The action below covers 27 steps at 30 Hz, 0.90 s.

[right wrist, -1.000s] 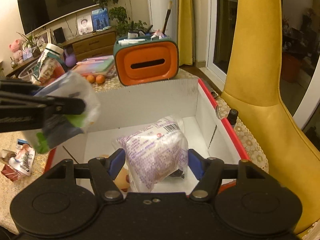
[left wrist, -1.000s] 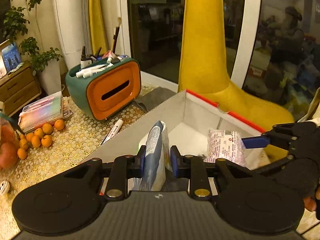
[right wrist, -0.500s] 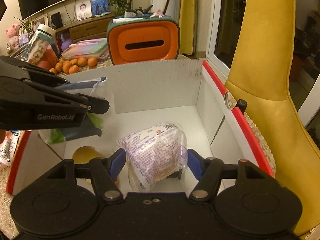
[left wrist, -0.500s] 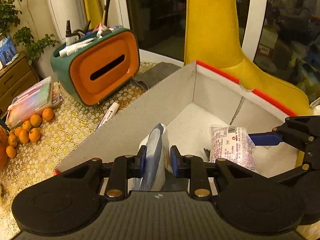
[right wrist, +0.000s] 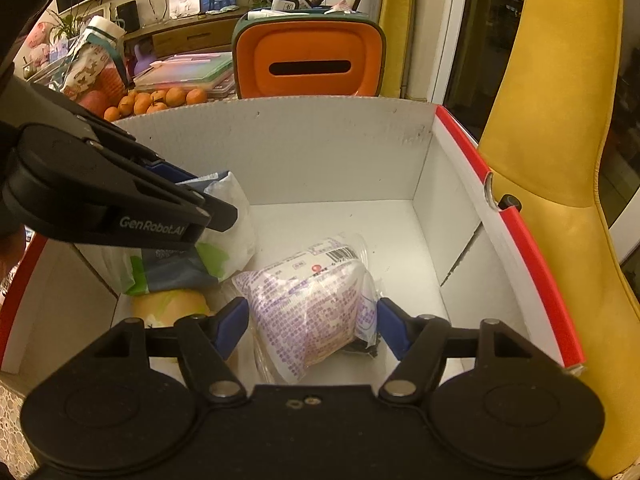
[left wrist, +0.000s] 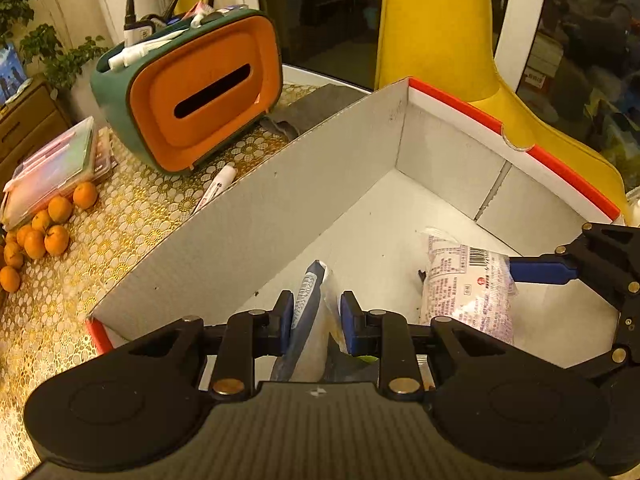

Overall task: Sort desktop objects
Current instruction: 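Carry the white-blue pack and pink-white packet with both tools into the red box, then open the right tool to drop the packet while the left tool releases the pack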

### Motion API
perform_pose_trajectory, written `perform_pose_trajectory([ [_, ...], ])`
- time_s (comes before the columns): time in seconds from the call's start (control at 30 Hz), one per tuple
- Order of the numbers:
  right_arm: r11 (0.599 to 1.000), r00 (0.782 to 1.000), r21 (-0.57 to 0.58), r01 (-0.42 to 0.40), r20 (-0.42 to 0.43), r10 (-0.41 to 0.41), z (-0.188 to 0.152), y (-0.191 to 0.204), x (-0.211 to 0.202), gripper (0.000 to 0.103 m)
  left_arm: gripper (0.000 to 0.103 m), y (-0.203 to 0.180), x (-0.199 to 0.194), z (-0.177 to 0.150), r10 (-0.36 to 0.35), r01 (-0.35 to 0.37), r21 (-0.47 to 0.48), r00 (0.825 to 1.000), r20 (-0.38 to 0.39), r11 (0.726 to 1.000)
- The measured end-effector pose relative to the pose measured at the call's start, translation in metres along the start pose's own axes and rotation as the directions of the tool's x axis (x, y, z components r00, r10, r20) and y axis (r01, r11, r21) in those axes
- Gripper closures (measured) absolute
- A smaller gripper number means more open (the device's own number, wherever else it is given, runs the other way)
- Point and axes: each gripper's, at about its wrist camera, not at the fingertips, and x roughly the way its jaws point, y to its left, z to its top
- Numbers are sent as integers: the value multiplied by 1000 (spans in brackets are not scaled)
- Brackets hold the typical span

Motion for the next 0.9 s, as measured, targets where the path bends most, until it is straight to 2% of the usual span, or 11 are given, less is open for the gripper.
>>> perform_pose_trajectory([
  [0.2, 1000, 1000, -16, -1, -4, 1, -4, 3, -5, 27, 77, 3, -5, -4, 0, 0, -10, 1000, 5, 1000],
  [0.33, 1000, 1000, -8, -4, 15, 5, -1, 2, -10, 18, 74, 4, -10, -4, 5, -5, -30, 1000, 10, 1000],
  [0.4, 1000, 1000, -4, -3, 19, 3, 1, 1, -11, 18, 71, 5, -13, -4, 3, -2, -41, 1000, 23, 999],
  [0.43, 1000, 1000, -2, -6, 21, 6, 2, 1, -13, 18, 61, 6, -15, -5, -3, 4, -46, 1000, 30, 999],
  [0.47, 1000, 1000, -1, -8, 23, 8, 2, 1, -15, 18, 40, 6, -18, -5, -8, 10, -51, 999, 38, 999],
  [0.5, 1000, 1000, 0, -8, 26, 8, 1, 0, -16, 18, 32, 6, -22, -6, -9, 12, -54, 999, 53, 998],
  [0.53, 1000, 1000, 2, -10, 28, 10, 1, 0, -18, 18, 29, 6, -25, -6, -7, 11, -54, 998, 68, 998],
  [0.9, 999, 997, 13, -44, 68, 43, -2, 0, -37, 16, 29, 14, -62, -21, -37, 50, -95, 991, 130, 994],
])
